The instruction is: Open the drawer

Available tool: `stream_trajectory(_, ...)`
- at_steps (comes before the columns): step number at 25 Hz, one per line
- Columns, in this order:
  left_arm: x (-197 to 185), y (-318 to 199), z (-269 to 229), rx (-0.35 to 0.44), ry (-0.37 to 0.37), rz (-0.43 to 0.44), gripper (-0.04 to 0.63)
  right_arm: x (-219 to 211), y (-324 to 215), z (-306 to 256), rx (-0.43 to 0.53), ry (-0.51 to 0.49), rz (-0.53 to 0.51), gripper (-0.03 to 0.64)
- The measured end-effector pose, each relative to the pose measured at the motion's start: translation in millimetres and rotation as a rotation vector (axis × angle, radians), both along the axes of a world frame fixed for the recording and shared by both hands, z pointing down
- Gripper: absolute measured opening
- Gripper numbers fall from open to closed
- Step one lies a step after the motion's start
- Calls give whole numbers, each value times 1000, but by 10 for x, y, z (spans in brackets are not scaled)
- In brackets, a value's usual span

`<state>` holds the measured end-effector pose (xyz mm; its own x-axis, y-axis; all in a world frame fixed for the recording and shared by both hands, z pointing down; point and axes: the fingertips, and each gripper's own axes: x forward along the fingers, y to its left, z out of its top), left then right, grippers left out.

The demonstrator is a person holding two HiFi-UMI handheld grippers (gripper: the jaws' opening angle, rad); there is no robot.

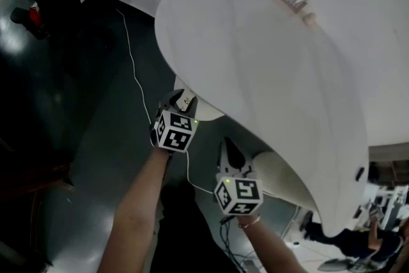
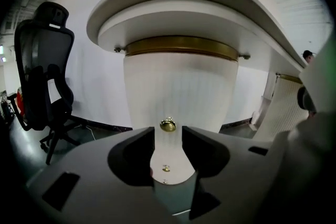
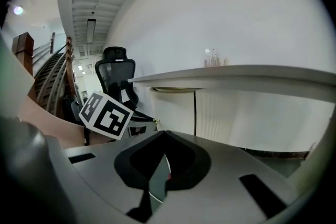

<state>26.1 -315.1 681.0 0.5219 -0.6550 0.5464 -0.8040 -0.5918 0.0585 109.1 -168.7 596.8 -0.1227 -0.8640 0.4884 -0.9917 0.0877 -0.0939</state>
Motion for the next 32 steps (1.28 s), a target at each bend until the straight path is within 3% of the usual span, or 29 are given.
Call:
stream_trajectory(8,122,-237,41,-21,-33,47,144,50,101,71,-23,-1,19,3)
stream_trajectory(12,163,-232,37,-26,-50,83,106,14,76,52,-18,2,17,3)
stream_trajectory(21,87,-140,47,-59,-46,48,103,-69,113,-2,-16,2,15,3)
stream_trajectory(32,-312,223,92,-90,-80,15,103,-161,254,-17,-34,-12,10,3)
